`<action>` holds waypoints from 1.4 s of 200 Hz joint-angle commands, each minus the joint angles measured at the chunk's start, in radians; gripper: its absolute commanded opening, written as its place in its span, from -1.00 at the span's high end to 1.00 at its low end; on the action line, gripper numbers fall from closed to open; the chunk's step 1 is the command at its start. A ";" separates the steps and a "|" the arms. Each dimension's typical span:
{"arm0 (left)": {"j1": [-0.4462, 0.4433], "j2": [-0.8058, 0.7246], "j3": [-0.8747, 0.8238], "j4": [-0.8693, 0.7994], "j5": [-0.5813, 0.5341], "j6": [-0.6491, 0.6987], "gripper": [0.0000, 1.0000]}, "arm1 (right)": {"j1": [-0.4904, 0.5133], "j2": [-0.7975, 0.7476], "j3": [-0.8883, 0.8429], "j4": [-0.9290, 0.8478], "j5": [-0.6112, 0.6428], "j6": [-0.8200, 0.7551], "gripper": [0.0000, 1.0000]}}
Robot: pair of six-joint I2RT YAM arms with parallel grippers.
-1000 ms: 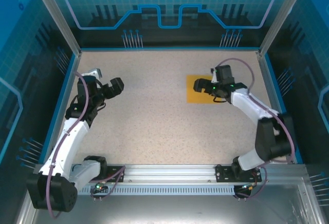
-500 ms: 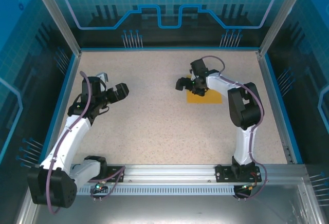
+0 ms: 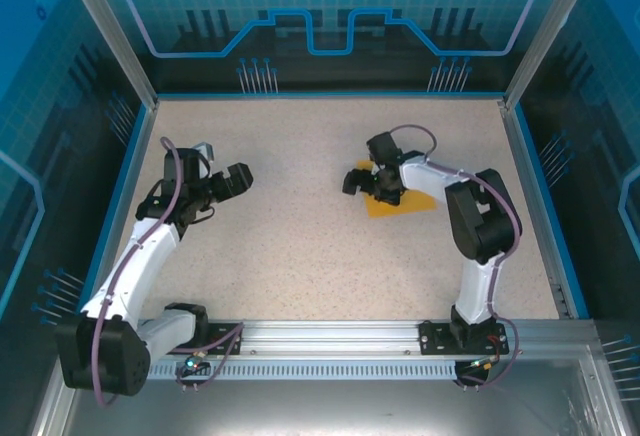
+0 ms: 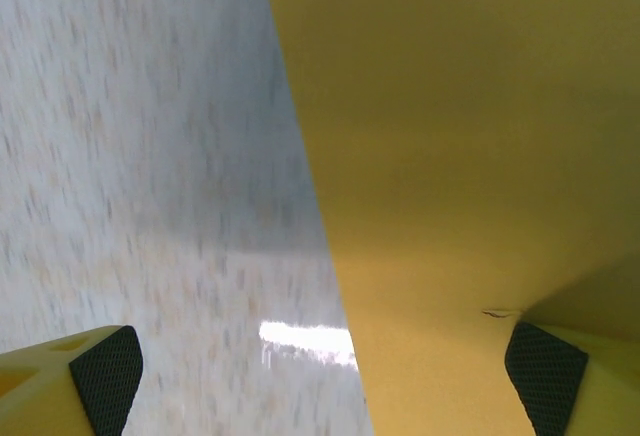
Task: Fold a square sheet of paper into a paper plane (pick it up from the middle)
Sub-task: Move the square sheet of paper to the center of the table, then fold the square sheet of paper in half at the center of the table.
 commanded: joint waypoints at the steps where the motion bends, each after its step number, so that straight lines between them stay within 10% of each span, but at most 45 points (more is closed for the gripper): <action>1: -0.010 0.008 0.034 -0.020 0.006 -0.005 -0.97 | 0.124 -0.076 -0.154 -0.096 0.022 0.154 -0.98; 45: -0.015 0.025 0.040 -0.023 0.003 -0.004 -0.97 | 0.303 -0.175 -0.169 -0.161 0.041 0.226 -0.98; 129: -0.027 0.039 0.041 -0.034 0.014 -0.002 -0.97 | 0.129 -0.160 0.010 -0.388 0.128 -0.469 -0.98; 280: -0.037 0.056 0.045 -0.045 0.015 0.004 -0.97 | 0.092 0.089 0.049 -0.382 0.125 -0.500 -0.87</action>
